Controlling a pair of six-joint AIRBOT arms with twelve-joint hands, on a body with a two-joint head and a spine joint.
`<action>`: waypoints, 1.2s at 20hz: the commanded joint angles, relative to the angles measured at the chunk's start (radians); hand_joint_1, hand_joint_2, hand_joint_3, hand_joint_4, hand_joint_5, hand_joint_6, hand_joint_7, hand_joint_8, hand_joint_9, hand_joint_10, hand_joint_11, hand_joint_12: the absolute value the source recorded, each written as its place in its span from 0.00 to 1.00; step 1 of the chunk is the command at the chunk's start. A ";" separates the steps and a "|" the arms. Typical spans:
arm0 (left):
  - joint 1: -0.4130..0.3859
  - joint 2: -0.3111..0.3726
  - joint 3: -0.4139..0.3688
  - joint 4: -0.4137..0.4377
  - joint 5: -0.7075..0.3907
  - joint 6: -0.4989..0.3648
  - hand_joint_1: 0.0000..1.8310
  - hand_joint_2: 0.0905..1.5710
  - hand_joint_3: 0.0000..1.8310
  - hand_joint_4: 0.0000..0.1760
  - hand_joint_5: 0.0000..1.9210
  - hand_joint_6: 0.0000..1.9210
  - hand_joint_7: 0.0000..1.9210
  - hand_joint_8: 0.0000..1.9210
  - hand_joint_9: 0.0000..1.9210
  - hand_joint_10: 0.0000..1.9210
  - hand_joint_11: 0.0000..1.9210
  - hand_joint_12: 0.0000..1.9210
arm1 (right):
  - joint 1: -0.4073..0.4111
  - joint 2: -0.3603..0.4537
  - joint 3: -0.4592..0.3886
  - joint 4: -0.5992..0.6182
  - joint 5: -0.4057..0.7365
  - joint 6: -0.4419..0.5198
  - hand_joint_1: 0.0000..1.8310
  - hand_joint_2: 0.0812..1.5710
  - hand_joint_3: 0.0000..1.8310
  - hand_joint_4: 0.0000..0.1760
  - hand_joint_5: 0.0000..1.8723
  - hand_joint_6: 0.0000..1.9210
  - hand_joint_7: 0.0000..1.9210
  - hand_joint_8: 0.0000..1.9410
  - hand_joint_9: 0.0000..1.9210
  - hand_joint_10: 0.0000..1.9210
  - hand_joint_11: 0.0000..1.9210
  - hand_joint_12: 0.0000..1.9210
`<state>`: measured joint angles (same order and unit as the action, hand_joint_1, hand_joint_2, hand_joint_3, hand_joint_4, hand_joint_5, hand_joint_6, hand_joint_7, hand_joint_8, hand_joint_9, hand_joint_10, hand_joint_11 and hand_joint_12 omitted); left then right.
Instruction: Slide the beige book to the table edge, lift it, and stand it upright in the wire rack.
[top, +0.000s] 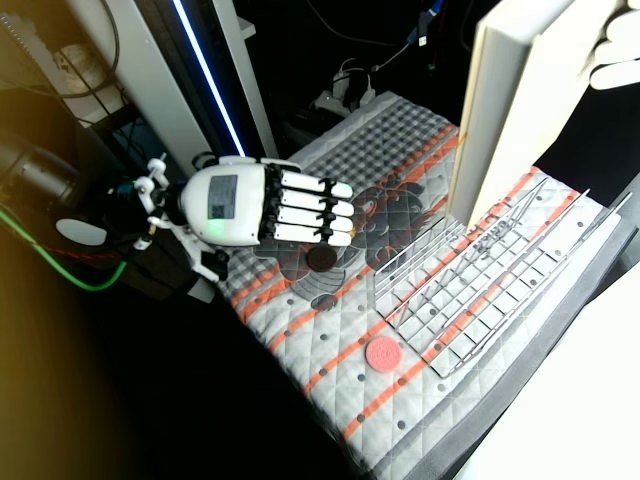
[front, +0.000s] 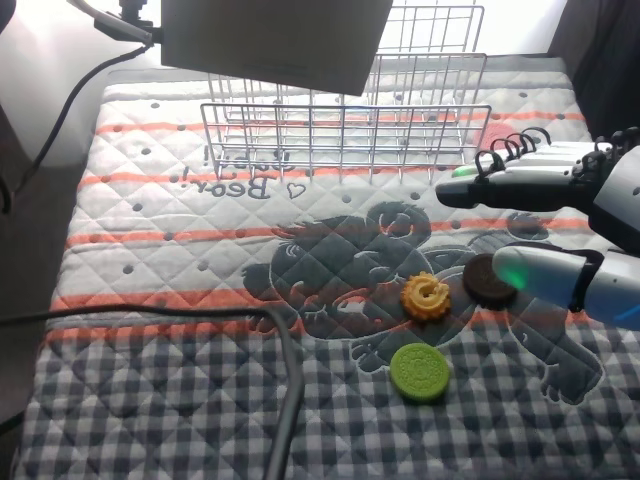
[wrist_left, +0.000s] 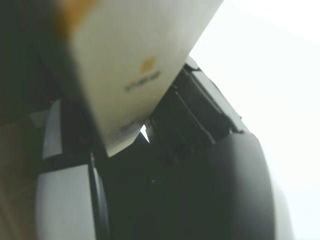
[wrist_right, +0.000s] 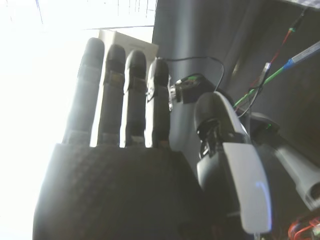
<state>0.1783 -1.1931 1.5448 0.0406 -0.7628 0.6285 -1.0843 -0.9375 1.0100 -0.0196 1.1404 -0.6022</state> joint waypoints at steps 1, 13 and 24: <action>-0.014 0.010 0.003 -0.031 -0.117 -0.015 0.76 0.67 0.00 0.00 0.46 0.49 0.54 0.43 0.57 0.54 0.55 0.47 | 0.003 -0.002 0.000 0.010 0.122 0.007 0.13 0.87 0.00 0.13 0.28 0.00 0.27 0.00 0.26 0.00 0.25 0.01; 0.035 -0.001 0.015 -0.036 -0.123 -0.015 0.70 0.67 0.00 0.00 0.51 0.46 0.59 0.43 0.62 0.32 0.58 0.42 | 0.002 -0.007 0.005 0.011 0.123 0.007 0.15 0.86 0.00 0.17 0.28 0.00 0.28 0.00 0.26 0.00 0.25 0.01; 0.070 -0.022 0.031 -0.034 -0.114 -0.024 0.70 0.64 0.00 0.00 0.56 0.37 0.67 0.32 0.72 0.07 0.49 0.52 | -0.001 -0.010 0.009 0.011 0.126 0.008 0.15 0.87 0.00 0.11 0.28 0.00 0.28 0.00 0.27 0.00 0.26 0.01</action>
<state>0.2565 -1.2224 1.5707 0.0349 -0.7509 0.6239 -1.0904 -0.9436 1.0145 -0.0189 1.1431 -0.6022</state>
